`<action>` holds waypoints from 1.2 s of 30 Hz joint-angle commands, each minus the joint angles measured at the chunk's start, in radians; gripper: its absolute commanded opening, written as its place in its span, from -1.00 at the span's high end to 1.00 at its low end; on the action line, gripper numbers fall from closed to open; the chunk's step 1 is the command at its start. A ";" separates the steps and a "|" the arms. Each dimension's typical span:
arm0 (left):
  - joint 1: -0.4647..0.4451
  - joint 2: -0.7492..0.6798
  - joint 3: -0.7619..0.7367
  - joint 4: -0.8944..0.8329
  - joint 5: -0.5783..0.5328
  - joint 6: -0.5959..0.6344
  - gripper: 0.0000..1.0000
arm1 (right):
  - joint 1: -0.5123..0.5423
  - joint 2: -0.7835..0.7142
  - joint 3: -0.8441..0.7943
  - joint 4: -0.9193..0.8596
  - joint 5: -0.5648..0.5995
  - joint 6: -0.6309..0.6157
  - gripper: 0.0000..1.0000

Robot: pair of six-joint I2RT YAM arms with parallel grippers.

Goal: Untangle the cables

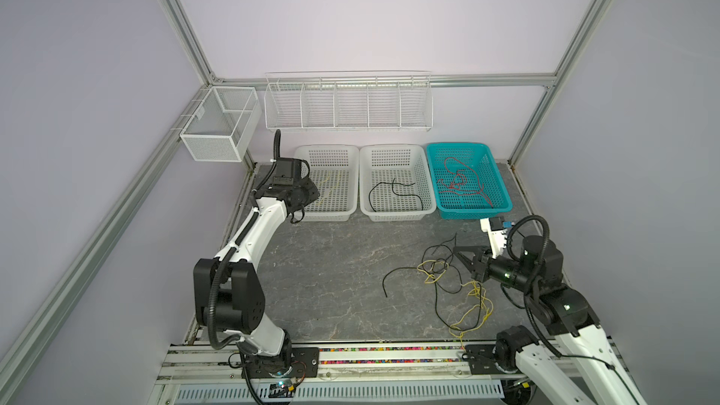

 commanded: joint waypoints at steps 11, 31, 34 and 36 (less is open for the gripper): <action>-0.029 -0.256 -0.174 -0.012 0.184 -0.070 -0.45 | 0.010 -0.005 0.073 0.057 -0.081 0.022 0.87; -0.596 -0.586 -0.747 0.471 0.226 -0.602 -0.51 | 0.061 0.036 0.028 0.173 -0.072 0.043 0.87; -0.660 -0.519 -0.780 0.604 0.220 -0.661 -0.51 | 0.082 0.044 0.011 0.190 -0.053 0.046 0.87; -0.692 -0.465 -0.791 0.688 0.237 -0.705 -0.52 | 0.103 0.050 -0.001 0.209 -0.045 0.051 0.87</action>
